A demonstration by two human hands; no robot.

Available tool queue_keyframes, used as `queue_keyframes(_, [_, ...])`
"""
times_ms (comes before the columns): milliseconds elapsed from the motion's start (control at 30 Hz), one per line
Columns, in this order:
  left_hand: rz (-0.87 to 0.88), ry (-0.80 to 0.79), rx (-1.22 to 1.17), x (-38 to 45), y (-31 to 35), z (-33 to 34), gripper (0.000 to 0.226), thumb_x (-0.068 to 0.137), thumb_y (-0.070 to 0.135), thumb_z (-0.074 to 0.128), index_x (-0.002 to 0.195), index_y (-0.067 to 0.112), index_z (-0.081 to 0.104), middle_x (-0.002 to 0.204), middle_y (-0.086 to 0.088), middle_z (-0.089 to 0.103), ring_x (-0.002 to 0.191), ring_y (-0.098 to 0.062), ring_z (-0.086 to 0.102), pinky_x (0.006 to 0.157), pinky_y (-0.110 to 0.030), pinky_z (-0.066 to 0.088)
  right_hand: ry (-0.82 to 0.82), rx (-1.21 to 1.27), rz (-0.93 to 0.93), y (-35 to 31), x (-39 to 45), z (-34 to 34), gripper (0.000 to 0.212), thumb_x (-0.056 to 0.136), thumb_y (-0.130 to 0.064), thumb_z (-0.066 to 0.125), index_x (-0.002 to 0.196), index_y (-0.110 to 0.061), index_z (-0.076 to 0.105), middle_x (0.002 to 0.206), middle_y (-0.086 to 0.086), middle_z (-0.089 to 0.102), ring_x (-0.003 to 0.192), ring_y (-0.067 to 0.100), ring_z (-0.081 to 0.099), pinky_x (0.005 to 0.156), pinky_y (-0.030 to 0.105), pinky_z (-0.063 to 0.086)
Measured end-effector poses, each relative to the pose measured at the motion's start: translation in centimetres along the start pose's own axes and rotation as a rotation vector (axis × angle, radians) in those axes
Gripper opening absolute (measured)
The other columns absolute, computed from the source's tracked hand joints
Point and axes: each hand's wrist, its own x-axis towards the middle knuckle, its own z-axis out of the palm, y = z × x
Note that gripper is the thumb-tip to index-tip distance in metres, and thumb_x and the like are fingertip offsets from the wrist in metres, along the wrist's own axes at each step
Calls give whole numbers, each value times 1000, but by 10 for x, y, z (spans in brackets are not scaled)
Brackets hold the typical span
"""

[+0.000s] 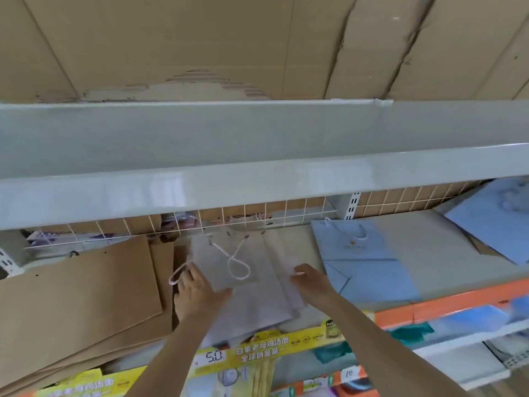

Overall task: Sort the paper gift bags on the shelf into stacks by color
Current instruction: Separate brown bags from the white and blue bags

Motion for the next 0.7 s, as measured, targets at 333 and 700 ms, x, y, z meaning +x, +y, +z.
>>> queue_keyframes(333, [59, 63, 248, 2, 4, 9, 120, 64, 87, 48, 152, 17, 4, 155, -5, 22, 140, -24, 26, 108, -41, 30, -41, 24, -46, 8, -17, 4, 43, 90, -30, 52, 132, -24, 48, 122, -1, 62, 101, 16, 58, 83, 24, 45])
queue_keyframes(700, [228, 192, 98, -19, 51, -30, 34, 91, 43, 49, 113, 21, 64, 117, -1, 63, 113, -25, 56, 96, -41, 36, 29, 36, -161, 28, -38, -63, 21, 93, -31, 56, 112, -24, 62, 102, -3, 62, 91, 16, 63, 71, 17, 44])
